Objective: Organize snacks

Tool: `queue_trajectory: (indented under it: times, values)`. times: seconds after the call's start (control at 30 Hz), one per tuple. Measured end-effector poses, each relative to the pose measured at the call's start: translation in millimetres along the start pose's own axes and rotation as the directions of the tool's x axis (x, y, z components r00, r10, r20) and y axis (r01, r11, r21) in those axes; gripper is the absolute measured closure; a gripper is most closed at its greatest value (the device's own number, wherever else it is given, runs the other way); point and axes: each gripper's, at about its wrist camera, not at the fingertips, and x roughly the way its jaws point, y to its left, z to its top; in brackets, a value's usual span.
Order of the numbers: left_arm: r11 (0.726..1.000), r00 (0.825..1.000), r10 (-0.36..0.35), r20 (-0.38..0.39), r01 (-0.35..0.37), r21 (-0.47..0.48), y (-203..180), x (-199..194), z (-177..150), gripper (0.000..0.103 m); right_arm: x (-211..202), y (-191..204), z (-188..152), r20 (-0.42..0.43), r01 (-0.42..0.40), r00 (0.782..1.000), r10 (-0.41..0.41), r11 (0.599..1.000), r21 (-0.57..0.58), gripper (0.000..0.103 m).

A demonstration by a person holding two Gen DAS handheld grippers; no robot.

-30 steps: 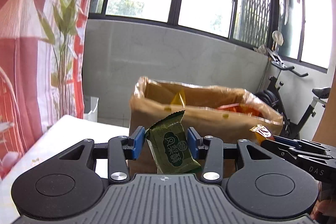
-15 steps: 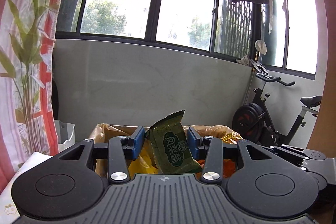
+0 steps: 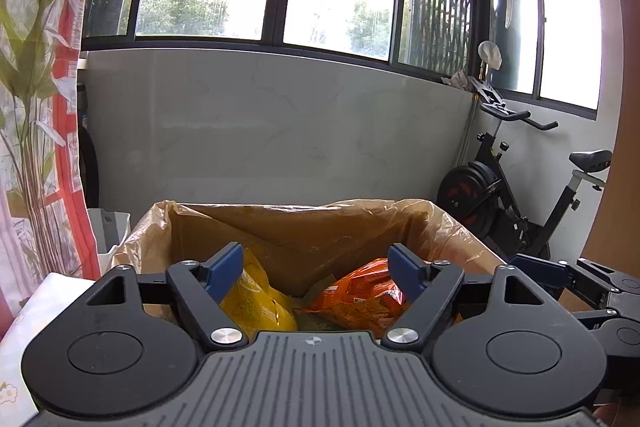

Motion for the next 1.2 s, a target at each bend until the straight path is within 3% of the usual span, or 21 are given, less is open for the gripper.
queue_trajectory:
  times: [0.3,0.67,0.9,1.2]
  values:
    - [0.996,0.997,0.080,-0.012,-0.080,0.041,6,-38,8,0.007,-33,1,11,-0.023,0.031,0.999,-0.029,0.995,0.094,0.000]
    - [0.987,0.990,0.139,0.014,-0.140,0.081,2,-94,24,0.006,-80,33,31,-0.068,0.130,0.990,-0.125,0.989,0.077,0.000]
    - [0.978,0.985,0.173,0.022,-0.174,0.113,-8,-146,24,0.006,-114,55,40,-0.055,0.109,0.993,-0.105,0.991,0.075,0.000]
    - [0.980,0.982,0.186,0.042,-0.189,0.063,-6,-211,21,0.006,-157,79,47,-0.054,0.109,0.993,-0.105,0.991,0.074,0.000]
